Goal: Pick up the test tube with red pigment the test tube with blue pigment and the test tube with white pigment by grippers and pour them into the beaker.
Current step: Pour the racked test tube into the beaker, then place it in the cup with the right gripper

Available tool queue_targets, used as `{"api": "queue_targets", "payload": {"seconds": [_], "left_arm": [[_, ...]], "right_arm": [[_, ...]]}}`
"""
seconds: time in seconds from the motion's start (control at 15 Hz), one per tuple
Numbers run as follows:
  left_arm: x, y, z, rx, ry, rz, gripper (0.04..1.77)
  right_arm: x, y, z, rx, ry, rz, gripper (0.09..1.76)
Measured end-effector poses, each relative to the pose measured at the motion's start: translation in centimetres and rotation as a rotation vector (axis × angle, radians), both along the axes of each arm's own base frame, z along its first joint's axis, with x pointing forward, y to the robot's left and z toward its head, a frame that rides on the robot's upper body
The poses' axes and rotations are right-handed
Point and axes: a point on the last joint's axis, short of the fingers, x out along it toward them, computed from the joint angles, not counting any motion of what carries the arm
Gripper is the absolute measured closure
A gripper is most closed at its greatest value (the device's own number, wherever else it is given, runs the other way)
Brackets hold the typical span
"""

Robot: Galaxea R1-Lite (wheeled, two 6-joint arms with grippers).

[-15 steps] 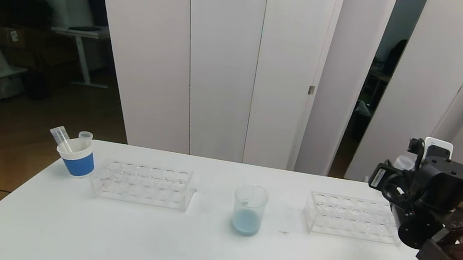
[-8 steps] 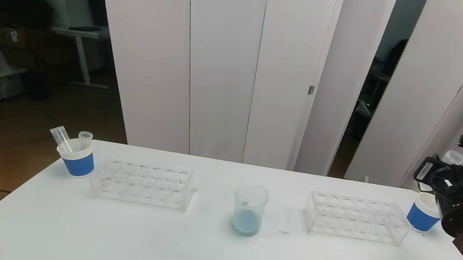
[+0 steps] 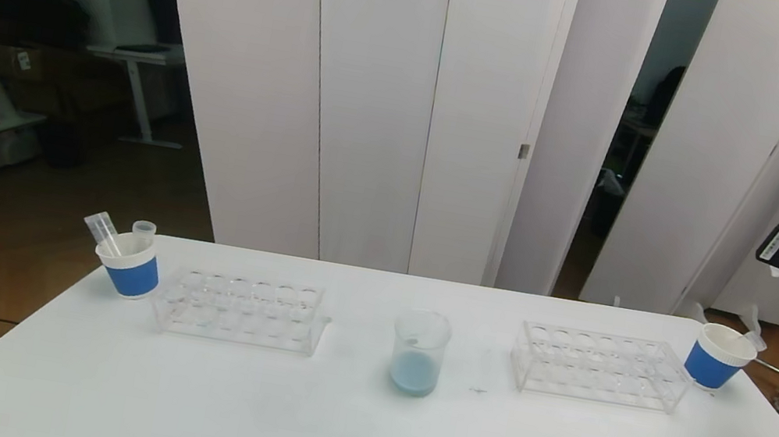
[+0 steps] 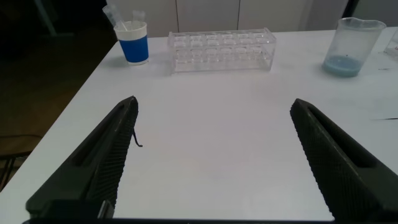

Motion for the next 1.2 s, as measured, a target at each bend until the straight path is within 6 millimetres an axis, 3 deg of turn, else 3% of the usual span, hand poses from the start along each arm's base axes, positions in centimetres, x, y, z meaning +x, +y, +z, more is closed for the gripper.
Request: {"api": "queue_targets", "payload": {"seconds": [0.4,0.8,1.2], "left_arm": [[0.0,0.0,0.0,0.0,0.0,0.0,0.06],[0.0,0.0,0.0,0.0,0.0,0.0,0.06],[0.0,0.0,0.0,0.0,0.0,0.0,0.06]], "right_arm": [[2.5,-1.1,-4.8,0.014,0.06,-0.018,1.27],[2.7,-1.5,-10.9,0.035,0.213,-0.03,1.27],[2.5,-2.5,-13.6,0.042,0.231,-0.043,1.27]]}}
